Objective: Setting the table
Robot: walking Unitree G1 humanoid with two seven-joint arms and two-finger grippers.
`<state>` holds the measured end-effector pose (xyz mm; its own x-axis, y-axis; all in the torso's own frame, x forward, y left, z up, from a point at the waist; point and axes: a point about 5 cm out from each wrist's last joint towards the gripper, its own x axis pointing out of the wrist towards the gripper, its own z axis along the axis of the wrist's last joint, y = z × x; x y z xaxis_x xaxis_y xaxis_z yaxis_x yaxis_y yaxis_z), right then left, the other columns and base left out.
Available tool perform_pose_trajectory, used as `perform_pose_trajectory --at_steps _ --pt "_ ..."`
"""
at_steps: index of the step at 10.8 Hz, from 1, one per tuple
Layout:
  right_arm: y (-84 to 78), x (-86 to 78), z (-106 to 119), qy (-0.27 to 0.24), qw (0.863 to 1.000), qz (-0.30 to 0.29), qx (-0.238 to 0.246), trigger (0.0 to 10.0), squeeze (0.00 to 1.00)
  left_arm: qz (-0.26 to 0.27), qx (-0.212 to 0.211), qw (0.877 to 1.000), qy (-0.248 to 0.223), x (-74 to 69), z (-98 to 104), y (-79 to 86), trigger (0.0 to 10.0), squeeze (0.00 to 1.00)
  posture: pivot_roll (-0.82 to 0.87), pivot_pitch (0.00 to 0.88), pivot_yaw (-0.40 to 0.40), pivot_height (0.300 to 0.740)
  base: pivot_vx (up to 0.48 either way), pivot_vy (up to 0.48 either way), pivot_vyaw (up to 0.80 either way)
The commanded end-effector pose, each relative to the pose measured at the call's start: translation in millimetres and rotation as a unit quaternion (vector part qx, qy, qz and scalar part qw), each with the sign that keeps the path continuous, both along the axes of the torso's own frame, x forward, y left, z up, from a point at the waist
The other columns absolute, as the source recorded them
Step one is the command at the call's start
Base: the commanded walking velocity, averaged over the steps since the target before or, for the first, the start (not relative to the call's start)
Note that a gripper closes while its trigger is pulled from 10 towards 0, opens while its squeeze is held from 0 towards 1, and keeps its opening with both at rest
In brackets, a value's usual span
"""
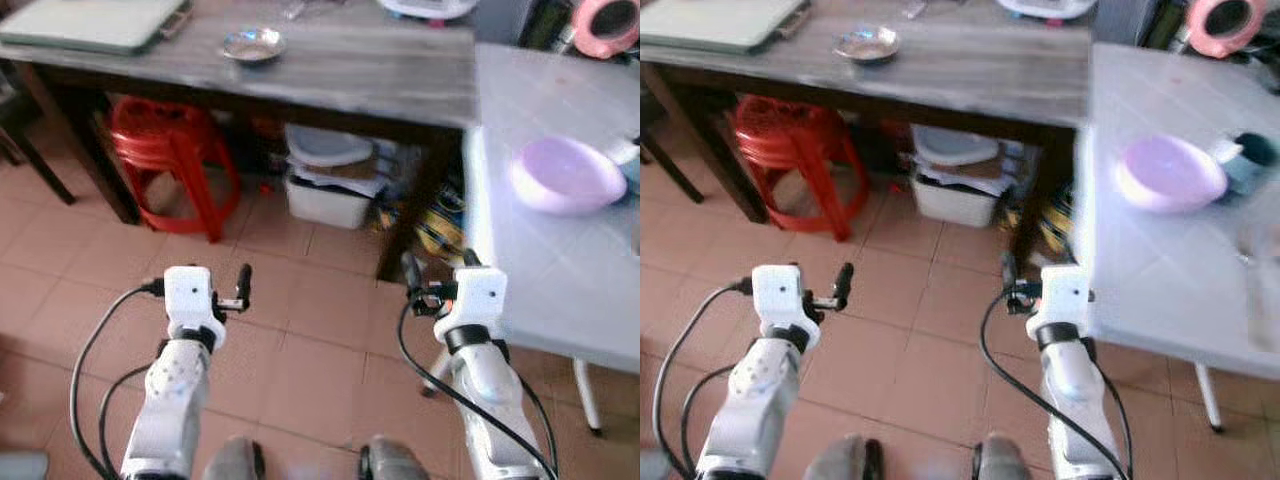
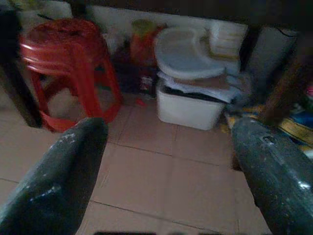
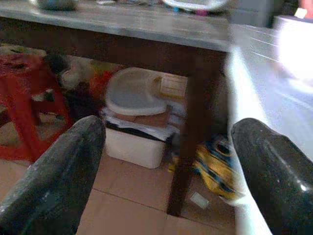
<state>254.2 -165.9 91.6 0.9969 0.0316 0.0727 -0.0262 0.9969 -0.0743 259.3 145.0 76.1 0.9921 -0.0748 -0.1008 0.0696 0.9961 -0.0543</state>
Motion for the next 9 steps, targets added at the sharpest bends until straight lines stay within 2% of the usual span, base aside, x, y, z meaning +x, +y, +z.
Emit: perform_pose_trajectory --at_steps 1,3,7,9 --pt "-2.9 -0.7 0.4 0.000 1.000 -0.004 0.000 10.0 0.00 -0.006 0.004 1.000 -0.001 -0.4 0.5 -1.8 10.0 0.00 -0.06 0.148 -0.014 0.740 0.000 -0.334 0.00" --pt "-2.4 -0.3 0.6 -0.001 1.000 -0.003 -0.004 10.0 0.00 -0.006 0.005 1.000 -0.001 -0.1 0.6 -1.9 10.0 0.00 -0.05 0.147 -0.016 0.740 0.000 -0.332 0.00" --pt "0.8 -1.0 3.9 -0.016 1.000 0.008 -0.021 10.0 0.00 -0.007 0.005 1.000 -0.003 0.2 0.5 -2.6 10.0 0.00 -0.05 0.138 -0.017 0.740 0.000 -0.324 -0.71" --pt "0.6 -0.9 3.5 -0.014 1.000 0.008 -0.019 10.0 0.00 -0.008 0.006 1.000 -0.003 0.2 0.7 -3.0 10.0 0.00 -0.05 0.141 -0.019 0.740 0.000 -0.308 0.00"
